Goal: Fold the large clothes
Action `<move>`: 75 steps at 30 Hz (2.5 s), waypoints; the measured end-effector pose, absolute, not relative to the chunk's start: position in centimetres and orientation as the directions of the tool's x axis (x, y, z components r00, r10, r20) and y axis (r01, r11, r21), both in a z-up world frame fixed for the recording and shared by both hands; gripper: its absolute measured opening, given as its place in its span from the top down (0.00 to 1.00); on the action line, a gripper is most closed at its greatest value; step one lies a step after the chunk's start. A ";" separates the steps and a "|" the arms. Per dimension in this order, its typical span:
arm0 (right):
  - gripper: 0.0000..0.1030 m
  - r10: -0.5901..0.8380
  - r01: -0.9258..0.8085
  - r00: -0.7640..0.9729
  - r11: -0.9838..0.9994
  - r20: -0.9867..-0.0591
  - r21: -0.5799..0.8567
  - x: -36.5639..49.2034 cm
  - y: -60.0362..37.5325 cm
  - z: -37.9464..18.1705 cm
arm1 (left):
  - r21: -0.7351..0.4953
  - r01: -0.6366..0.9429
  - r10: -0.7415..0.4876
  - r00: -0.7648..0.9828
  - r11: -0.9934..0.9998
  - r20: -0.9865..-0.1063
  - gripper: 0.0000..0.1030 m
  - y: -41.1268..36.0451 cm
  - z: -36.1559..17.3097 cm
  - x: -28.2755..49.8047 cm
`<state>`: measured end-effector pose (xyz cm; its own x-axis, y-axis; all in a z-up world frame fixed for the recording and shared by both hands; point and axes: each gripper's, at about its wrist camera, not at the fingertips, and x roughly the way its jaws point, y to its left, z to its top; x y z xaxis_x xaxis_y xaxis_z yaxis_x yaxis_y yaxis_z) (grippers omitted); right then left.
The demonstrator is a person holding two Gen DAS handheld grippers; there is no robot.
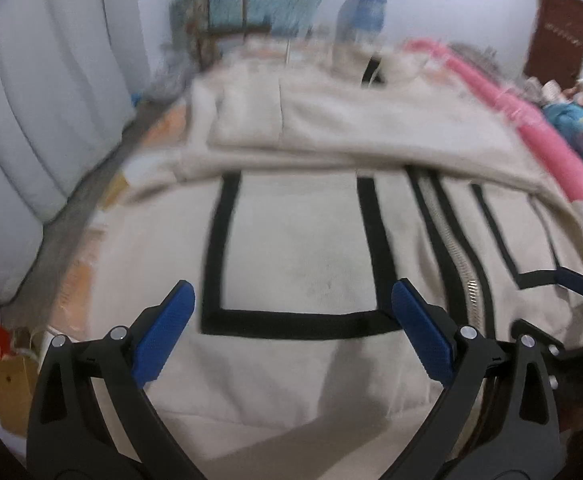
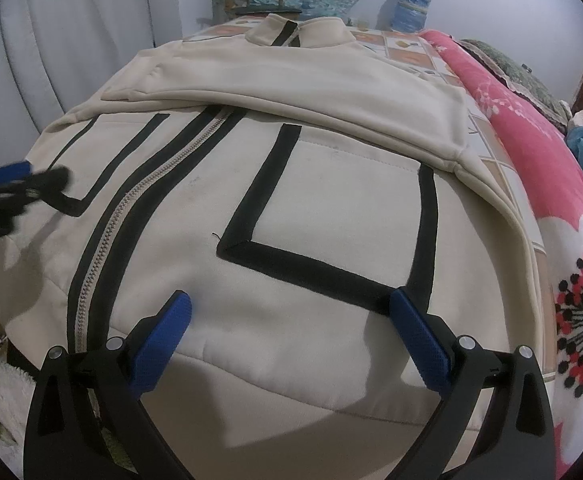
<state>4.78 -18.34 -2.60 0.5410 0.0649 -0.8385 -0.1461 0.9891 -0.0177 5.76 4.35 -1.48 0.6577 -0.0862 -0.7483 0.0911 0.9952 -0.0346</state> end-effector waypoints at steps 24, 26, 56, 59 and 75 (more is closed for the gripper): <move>0.06 0.070 -0.152 0.551 0.988 -0.832 -0.018 4.8 -18.2 -2.7 | -0.397 -0.005 -0.345 0.484 0.918 -0.804 0.37 15.8 -7.8 -0.1; 0.06 0.072 -0.152 0.549 0.988 -0.833 -0.014 4.8 -18.3 -2.7 | -0.389 -0.006 -0.339 0.480 0.921 -0.809 0.42 15.4 -7.9 -0.1; 0.35 0.185 0.126 0.433 0.957 -0.882 0.263 -5.6 -30.0 -3.7 | 0.150 0.100 0.081 0.495 0.984 -0.865 0.73 9.4 -5.3 -2.1; 0.45 0.195 0.128 0.417 0.954 -0.888 0.270 -5.5 -29.9 -4.1 | 0.162 0.097 0.095 0.491 0.982 -0.866 0.73 9.2 -5.2 -2.1; 0.75 0.173 0.099 0.366 0.970 -0.914 0.223 -5.7 -29.2 -4.2 | 0.218 0.106 0.142 0.481 0.970 -0.865 0.73 8.6 -5.3 -2.2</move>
<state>-5.71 -29.18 -4.19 0.3657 0.1732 -0.9145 0.0988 0.9697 0.2232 -2.23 8.57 -5.32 0.4811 0.1419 -0.8651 0.1058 0.9702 0.2180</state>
